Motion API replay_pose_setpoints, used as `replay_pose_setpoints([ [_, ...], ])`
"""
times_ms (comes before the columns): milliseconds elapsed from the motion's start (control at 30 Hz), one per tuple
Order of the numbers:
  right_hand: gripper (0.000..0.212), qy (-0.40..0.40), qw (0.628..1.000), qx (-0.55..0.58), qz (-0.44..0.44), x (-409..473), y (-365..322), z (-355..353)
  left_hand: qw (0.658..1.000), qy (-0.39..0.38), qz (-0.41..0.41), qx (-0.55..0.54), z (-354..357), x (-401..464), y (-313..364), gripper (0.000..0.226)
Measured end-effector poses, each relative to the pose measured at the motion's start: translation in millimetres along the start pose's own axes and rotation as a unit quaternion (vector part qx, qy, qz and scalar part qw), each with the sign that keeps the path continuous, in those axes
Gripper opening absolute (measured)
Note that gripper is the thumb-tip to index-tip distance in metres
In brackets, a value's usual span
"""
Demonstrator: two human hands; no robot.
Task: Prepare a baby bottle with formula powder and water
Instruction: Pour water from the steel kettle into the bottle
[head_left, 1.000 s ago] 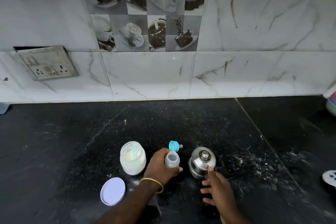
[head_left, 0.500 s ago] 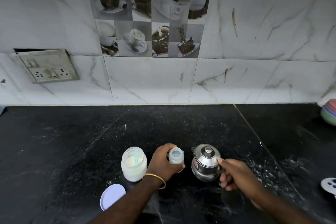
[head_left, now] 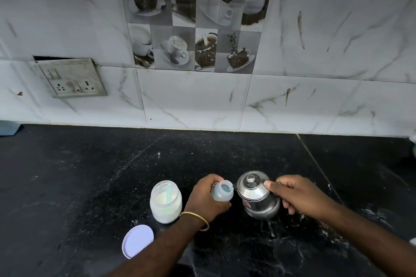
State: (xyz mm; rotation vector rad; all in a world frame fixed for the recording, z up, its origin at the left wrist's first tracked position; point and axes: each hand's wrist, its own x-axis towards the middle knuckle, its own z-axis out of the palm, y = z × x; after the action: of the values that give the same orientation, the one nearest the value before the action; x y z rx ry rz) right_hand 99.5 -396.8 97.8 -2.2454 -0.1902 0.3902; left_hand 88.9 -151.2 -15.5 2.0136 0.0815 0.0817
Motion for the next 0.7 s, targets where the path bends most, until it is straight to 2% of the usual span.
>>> replay_pose_setpoints([
  [300, 0.052, -0.024, 0.972, -0.224, -0.064, 29, -33, -11, 1.0, -0.004, -0.003, -0.027, 7, -4, -2, 0.049],
  [700, 0.059, -0.054, 0.907, -0.411, -0.069, 43, -83, -9, 0.999, -0.01, 0.001, -0.033, 5, -5, 0, 0.051],
])
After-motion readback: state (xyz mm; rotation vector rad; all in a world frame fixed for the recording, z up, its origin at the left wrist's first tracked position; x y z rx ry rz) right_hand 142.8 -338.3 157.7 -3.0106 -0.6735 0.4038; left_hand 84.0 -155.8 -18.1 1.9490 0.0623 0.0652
